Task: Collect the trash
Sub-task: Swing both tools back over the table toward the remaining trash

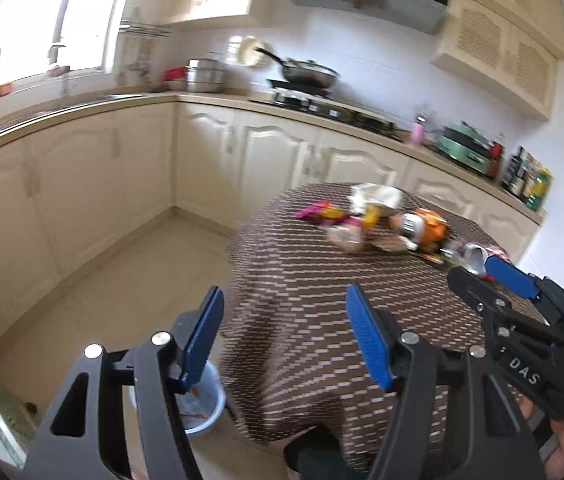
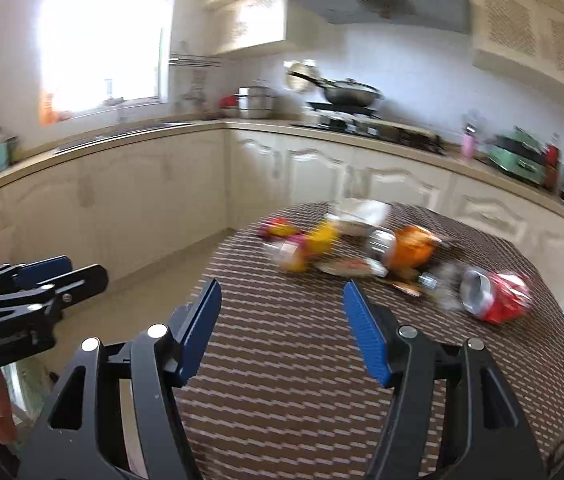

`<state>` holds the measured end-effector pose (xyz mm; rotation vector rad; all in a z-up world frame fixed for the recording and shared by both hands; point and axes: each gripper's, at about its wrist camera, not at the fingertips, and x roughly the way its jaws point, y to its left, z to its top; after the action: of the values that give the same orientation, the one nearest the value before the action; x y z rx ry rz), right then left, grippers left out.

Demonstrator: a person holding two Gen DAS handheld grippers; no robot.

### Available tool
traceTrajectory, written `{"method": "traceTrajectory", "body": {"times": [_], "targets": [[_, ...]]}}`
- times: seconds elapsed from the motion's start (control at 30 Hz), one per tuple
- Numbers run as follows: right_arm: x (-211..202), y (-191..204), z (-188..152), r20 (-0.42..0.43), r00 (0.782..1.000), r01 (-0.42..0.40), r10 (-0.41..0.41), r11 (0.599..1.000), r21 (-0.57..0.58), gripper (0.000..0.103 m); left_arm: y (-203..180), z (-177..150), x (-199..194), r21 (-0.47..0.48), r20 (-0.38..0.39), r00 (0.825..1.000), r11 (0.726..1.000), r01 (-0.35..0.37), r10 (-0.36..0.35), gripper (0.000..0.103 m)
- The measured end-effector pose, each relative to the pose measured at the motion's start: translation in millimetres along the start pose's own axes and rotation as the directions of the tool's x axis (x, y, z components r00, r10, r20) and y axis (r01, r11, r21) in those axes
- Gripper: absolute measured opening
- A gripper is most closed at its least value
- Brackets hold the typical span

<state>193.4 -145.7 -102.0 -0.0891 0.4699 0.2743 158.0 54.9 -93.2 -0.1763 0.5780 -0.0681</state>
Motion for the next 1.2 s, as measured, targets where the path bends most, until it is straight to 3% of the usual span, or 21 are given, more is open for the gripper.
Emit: {"method": "traceTrajectory", "body": {"times": [0.23,0.53,0.7,0.87,1.0,1.2], "targets": [[-8.0,-69.4,-22.6,-0.041,0.992,0.123,-0.120,0.989,0.079,0.064,-61.5,-5.4,41.9,0.072,-0.083,0.992,0.993,0.098,-0.092,0.062],[2.2,-136.1,-37.4,-0.109,0.972,0.223,-0.206,0.959,0.172,0.067,-101.0,5.0,89.6,0.139,-0.142,0.986,0.984,0.110,-0.090,0.062],[19.5,-154.0,-37.5,-0.146,0.974,0.202,-0.173,0.956,0.214,0.068,-110.7,10.8,113.7,0.160,-0.159,0.985,0.983,0.090,-0.064,0.062],[39.9,-150.7,-26.8,-0.174,0.976,0.166,-0.132,0.966,0.197,0.068,-93.9,26.5,136.9,0.082,-0.173,0.981,0.992,0.098,-0.082,0.062],[66.9,-142.0,-17.0,-0.257,0.964,0.117,-0.070,0.978,0.174,0.070,-80.9,40.1,156.2,0.068,-0.172,0.984,0.995,0.069,-0.057,0.062],[88.9,-138.8,-2.9,-0.270,0.959,0.131,-0.091,0.982,0.134,0.074,-70.3,51.2,187.8,0.049,-0.206,0.977,0.997,0.061,-0.049,0.062]]}}
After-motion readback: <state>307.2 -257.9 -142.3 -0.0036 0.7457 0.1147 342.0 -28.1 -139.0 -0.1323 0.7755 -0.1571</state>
